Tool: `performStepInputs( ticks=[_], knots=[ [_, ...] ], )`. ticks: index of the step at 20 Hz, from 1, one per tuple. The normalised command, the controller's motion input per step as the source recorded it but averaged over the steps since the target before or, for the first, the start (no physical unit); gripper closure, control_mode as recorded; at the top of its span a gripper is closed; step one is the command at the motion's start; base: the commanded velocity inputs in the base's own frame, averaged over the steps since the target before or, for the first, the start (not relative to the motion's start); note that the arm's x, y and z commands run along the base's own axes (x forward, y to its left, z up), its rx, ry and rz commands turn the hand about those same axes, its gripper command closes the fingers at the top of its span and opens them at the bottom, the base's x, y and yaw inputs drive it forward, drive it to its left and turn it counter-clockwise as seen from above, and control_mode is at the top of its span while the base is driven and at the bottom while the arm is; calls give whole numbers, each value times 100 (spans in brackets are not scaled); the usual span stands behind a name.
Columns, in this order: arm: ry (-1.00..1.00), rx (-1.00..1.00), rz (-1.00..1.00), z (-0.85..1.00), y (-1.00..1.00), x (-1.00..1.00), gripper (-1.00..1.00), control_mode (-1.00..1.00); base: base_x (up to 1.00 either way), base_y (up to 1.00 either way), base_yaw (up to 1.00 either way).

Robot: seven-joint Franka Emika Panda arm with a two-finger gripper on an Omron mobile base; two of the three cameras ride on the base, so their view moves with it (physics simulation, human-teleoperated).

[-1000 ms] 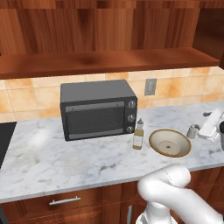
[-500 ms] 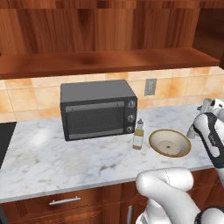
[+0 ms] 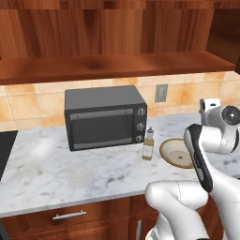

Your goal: Retrieve the bottle and the shaker from the cabinet and place them next to the mixing bowl on the counter. Then add garlic from the fridge to the mixing bowl.

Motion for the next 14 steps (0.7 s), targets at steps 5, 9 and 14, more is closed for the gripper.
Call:
performStepInputs(
  ticks=[5, 9, 14],
  knots=[
    [6, -35, 21, 33, 53, -43, -100, -100, 0, 0, 0],
    [11, -26, 25, 32, 49, -40, -100, -100, 0, 0, 0],
    [19, -24, 30, 23, 57, -26, -100, -100, 0, 0, 0]
  ],
)
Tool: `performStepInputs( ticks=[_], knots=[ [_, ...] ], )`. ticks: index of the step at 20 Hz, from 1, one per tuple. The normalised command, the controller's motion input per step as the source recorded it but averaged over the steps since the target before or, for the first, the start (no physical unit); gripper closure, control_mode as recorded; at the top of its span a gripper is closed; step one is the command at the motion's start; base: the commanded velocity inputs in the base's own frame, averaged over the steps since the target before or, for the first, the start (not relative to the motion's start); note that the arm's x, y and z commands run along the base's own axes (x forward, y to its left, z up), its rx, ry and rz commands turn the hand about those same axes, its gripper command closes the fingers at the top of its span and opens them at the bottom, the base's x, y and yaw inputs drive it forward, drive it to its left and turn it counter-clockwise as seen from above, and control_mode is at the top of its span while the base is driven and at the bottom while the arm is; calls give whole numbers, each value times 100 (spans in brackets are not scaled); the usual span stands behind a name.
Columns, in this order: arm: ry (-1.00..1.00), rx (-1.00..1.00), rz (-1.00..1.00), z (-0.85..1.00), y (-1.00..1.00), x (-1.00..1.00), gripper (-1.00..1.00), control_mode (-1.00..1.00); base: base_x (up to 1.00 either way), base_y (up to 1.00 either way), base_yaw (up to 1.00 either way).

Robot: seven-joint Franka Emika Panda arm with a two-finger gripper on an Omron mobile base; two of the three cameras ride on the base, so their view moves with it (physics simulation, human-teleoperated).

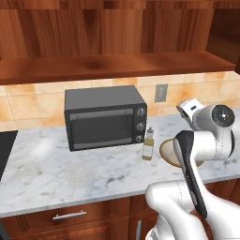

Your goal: Retrieve the bottle and the shaker from the cabinet and place them next to the mixing bowl on the counter. Then add garlic from the fridge to the mixing bowl.

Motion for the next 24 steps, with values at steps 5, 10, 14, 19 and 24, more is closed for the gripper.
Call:
performStepInputs(
  ticks=[5, 10, 14, 19, 24],
  knots=[
    [14, -19, 40, 0, 42, -36, -100, -100, 0, 0, 0],
    [-7, -7, 25, -11, 9, -73, -100, -100, 0, 0, 0],
    [-13, -12, 12, 0, 27, -74, -100, -100, 0, 0, 0],
    [-7, -21, 3, 0, 44, -70, -100, -100, 0, 0, 0],
    [0, -21, 3, -36, 31, -22, -100, -100, 0, 0, 0]
  ],
)
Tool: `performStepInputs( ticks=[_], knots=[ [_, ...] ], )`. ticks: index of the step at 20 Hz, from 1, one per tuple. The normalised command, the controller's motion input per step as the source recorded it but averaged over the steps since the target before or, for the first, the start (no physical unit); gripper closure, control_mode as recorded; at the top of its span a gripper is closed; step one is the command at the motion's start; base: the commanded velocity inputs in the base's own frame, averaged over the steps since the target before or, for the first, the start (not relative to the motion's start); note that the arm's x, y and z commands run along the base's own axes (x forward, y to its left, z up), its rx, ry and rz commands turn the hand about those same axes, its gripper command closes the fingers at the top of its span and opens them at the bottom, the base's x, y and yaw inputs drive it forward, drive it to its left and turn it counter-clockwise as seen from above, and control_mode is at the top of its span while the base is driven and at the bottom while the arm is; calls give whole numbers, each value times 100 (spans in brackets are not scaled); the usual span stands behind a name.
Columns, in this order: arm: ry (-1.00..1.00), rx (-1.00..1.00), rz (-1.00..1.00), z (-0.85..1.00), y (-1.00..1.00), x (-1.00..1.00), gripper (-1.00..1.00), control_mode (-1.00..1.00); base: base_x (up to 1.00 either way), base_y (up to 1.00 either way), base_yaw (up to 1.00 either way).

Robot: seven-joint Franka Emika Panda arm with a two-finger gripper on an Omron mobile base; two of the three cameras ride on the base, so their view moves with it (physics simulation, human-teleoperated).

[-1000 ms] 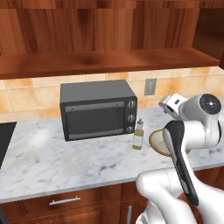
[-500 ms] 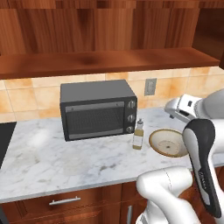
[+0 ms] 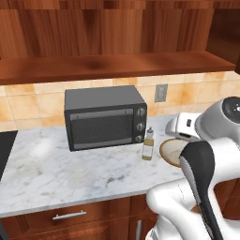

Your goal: Retrieve the bottle and the shaker from the cabinet and place them next to the mixing bowl on the counter. Then add garlic from the fridge to the mixing bowl.

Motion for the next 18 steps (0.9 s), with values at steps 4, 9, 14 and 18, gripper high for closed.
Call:
performStepInputs(
  ticks=[4, 9, 14, 18],
  knots=[
    [0, -1, 5, -31, 0, -4, -100, -100, 0, 0, 0],
    [0, 4, 1, -1, -16, 0, -100, -100, 0, 0, 0],
    [0, 7, 0, -2, -28, 0, -100, -100, 0, 0, 0],
    [0, 0, 0, 0, 0, 0, -100, 100, -19, -26, 0]
  ],
)
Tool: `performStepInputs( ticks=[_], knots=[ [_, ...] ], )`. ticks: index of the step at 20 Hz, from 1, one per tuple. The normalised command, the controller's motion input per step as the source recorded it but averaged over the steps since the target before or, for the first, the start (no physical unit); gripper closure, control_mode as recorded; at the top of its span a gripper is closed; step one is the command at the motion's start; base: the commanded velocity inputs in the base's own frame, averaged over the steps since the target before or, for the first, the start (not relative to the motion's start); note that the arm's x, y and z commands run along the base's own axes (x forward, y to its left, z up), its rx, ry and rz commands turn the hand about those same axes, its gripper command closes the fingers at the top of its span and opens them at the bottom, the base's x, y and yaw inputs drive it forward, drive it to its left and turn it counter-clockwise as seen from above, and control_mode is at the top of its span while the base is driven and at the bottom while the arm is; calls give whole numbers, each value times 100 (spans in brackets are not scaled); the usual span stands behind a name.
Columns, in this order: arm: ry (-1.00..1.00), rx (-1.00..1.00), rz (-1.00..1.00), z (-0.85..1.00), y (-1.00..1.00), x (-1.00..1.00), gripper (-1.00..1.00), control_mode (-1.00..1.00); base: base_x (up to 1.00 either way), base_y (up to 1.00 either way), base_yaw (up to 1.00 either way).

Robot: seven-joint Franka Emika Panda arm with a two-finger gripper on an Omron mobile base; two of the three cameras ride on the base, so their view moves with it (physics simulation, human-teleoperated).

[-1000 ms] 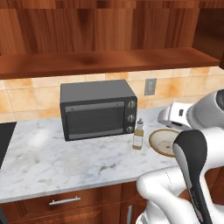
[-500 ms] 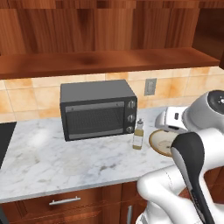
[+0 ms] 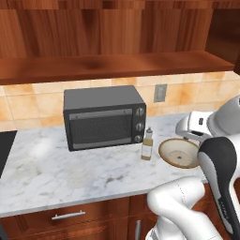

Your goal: Retrieve the bottle and the shaker from the cabinet and place them next to the mixing bowl on the counter. Then add garlic from the fridge to the mixing bowl.

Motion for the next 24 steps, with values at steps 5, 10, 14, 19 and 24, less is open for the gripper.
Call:
performStepInputs(
  ticks=[5, 10, 14, 19, 24],
  knots=[
    [0, 0, 0, 0, 0, 0, -100, 100, -35, -2, 0],
    [0, 0, 0, 0, 0, 0, -100, 100, -32, 0, 2],
    [0, 0, 0, 0, 0, 0, -100, 100, -15, 10, 18],
    [0, 0, 0, 0, 0, 0, -100, 100, -3, 20, 31],
    [0, 0, 0, 0, 0, 0, -100, 100, -9, 19, 39]
  ],
)
